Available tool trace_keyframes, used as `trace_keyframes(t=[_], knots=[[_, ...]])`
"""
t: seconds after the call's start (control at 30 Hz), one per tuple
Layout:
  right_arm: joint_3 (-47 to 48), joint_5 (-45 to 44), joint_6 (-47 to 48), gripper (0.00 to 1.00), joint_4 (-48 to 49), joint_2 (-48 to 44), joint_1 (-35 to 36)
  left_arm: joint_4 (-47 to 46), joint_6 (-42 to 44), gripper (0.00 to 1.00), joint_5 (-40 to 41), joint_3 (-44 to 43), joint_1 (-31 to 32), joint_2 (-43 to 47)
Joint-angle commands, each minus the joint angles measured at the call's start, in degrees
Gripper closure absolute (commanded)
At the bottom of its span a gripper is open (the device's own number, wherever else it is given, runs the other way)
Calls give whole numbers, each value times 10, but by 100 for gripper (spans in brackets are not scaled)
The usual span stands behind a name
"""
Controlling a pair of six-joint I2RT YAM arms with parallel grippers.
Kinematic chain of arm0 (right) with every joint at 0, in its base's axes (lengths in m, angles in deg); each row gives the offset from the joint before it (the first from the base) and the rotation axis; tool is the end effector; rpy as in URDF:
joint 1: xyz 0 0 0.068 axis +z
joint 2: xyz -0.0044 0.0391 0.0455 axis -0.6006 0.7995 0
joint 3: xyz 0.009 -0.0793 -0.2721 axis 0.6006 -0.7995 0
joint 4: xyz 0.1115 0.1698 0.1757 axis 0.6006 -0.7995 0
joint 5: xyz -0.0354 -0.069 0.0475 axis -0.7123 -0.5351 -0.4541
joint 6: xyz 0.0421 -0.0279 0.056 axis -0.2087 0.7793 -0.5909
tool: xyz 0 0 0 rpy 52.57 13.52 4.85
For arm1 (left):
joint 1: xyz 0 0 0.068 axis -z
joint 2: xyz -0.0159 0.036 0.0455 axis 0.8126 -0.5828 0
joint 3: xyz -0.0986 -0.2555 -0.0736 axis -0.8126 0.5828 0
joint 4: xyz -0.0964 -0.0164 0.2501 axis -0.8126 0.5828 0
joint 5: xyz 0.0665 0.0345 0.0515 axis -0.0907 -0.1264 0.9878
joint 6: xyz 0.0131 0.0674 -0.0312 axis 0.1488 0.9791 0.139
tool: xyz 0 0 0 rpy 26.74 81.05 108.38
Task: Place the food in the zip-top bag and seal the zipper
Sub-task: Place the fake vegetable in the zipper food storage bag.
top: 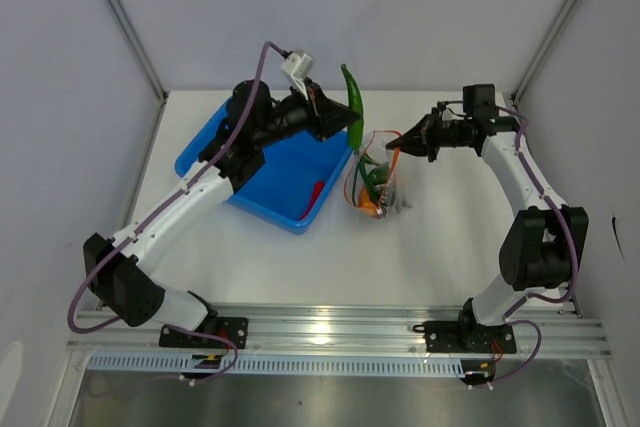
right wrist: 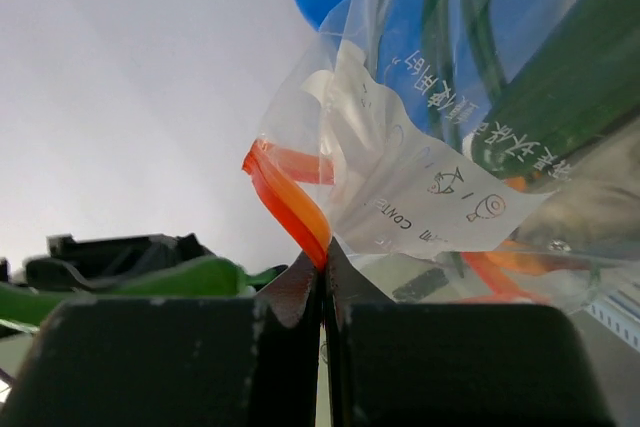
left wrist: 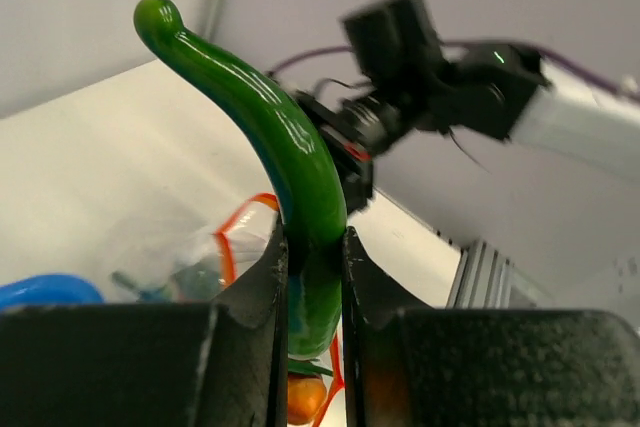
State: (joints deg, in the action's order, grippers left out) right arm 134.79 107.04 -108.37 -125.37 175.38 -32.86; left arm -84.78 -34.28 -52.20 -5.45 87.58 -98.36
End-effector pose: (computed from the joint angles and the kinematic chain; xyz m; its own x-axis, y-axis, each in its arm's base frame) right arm 0.3635 0.0802 0.3163 -0.9080 0.3752 0.1863 0.3106 0.3045 0.9005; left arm 0.2949 -0.2259 0.4450 -0.3662 -0.2362 -0.9001 0.7721 0.4627 -0.4356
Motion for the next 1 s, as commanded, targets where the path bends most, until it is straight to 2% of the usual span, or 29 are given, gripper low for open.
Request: trace_keyframes(t=[0.0,0.07,0.23,0.53,0.57,0.63,0.7,0.97], knots=[[1,40,-13,100,5,-29,-2,-96,106,100,-51,69,27,34],[-1,43,-20,100,10,-30,-1,-189,121,99,-63,132,44,59],[-2,64,-44,100,26,-33,2,-269,138,99,-105,172,50,40],[-1,84,-68,100,27,-40,28,-273,215,100,-176,138,50,-18],[-1,87,-72,100,29,-39,31,-278,229,99,-207,146,50,-23],[-1,90,-85,100,37,-42,35,-339,237,100,-222,175,50,-24],[-1,93,-93,100,41,-43,35,-368,242,99,-203,196,50,-23],[-13,103,-128,100,52,-58,44,-389,307,99,-182,203,49,-40]])
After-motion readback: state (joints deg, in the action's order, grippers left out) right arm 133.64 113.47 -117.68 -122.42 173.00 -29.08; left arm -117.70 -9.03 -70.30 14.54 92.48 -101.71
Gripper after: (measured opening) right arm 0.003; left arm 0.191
